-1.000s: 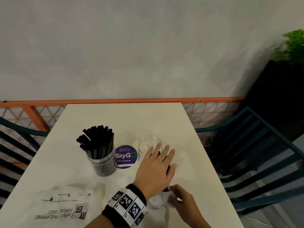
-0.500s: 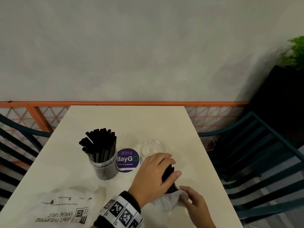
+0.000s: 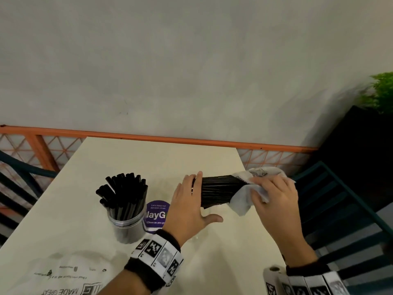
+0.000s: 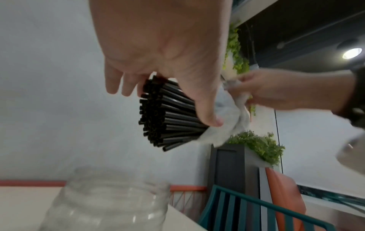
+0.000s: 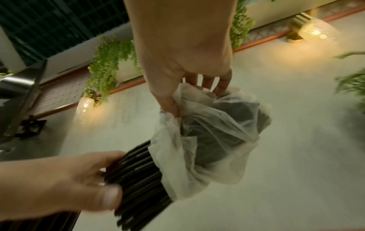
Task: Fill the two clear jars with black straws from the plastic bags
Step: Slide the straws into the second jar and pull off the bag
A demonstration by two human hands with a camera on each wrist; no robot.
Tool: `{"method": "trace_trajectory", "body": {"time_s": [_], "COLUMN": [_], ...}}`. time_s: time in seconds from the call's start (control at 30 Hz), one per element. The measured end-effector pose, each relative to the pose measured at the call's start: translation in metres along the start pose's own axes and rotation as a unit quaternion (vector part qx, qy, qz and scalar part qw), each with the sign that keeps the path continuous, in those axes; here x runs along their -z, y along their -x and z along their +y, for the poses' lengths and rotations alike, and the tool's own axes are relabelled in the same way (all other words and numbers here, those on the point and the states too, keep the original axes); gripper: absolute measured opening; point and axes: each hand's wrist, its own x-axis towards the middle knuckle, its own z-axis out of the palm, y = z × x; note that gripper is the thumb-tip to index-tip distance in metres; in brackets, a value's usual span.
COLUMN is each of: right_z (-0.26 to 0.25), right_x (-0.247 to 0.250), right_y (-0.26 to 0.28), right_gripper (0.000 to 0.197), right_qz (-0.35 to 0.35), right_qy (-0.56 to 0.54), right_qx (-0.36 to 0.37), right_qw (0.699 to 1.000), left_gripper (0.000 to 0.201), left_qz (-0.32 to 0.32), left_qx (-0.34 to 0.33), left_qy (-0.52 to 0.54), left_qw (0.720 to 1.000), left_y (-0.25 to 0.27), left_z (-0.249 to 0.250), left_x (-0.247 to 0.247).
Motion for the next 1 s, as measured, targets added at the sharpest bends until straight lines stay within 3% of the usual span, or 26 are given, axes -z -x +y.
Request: {"method": "trace_trajectory", "body": {"time_s": [0.23,0.57,0.8,1.0], "right_z": [-0.021,-0.016,-0.014,-0.028], "right_x": [-0.026,-0.058,-0.065,-0.061], "right_y": [-0.031,-0.027,-0.03,-0.027], "right_gripper": [0.03,0.028,0.029,0.029], "right_qz": [0.001,-0.048,-0.037,-0.09], "right_qy": [0.043,0.01,0.011,0.022], "right_qx": [0.134,0.141,0.173,0.198], "right_qw": [0.99,0.989,0.984,0.976], "left_gripper": [0.104,0.075,0.106,0.101], "left_qz": [0.026,0.072,-0.054,-0.082], "left_qx": [0.076,0.082,0.07,0.073], "left_qy": [0.011,0.108,0.065,0.035], "left_qw": [0.997,0.988,0.994,0.993], "left_y": [0.0,0.007,0.015,0.018], "left_z": [-0.027,-0.048,-0.055,-0.054], "left_x": [-0.051,-0.079,-0.087,-0.085]}}
